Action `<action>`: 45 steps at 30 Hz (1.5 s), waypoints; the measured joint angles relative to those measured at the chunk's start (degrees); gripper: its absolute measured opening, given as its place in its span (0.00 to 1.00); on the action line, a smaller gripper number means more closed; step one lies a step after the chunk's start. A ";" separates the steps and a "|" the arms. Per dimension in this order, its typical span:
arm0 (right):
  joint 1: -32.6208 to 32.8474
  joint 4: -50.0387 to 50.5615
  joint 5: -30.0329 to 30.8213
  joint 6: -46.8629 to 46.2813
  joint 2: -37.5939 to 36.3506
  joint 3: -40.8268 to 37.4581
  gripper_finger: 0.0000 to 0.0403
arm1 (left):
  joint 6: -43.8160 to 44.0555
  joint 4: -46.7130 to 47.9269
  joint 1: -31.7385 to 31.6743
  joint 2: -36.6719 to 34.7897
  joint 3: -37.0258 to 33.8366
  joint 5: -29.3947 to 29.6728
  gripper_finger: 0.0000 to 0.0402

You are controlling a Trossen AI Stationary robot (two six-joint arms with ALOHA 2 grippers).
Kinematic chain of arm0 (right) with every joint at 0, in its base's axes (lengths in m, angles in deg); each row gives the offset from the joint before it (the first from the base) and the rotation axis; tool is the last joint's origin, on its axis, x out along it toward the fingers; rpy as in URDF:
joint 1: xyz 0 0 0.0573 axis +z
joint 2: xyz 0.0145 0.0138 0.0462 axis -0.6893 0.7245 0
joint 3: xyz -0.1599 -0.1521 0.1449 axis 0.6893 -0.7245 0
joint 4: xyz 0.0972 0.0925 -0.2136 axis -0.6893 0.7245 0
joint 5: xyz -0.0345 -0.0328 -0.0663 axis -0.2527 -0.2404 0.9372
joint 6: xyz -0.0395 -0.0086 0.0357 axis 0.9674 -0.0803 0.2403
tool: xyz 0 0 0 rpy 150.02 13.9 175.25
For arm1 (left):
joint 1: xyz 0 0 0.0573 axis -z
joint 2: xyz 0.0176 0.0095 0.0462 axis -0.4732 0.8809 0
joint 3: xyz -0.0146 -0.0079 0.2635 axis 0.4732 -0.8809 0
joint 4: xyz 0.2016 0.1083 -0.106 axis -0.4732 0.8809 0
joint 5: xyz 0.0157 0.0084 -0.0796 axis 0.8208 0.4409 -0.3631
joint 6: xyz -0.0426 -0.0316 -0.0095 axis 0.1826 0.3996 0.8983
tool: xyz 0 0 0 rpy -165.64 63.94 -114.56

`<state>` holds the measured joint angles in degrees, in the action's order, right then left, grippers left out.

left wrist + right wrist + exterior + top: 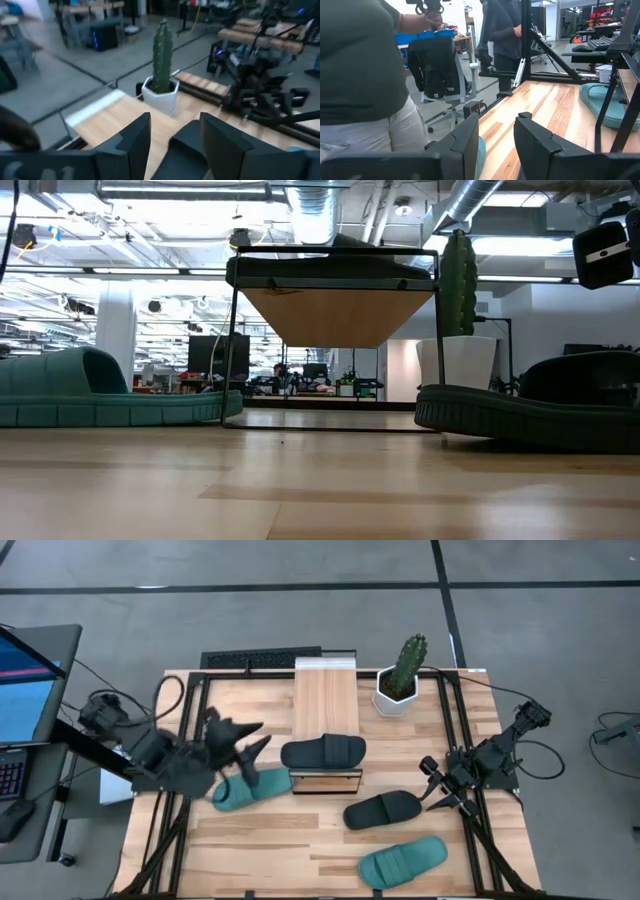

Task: Pick and place slides into the shelf
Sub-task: Put the black slipper on the shelf

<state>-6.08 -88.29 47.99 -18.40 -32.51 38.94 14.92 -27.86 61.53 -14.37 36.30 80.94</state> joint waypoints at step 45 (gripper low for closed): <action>-3.40 -15.72 1.53 -20.56 -0.07 0.04 0.28 | 8.66 -48.60 13.90 0.25 -29.83 -10.00 0.39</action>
<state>-9.49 -104.01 49.52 -38.96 -32.58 38.99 23.58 -76.47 75.44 -14.12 6.47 70.94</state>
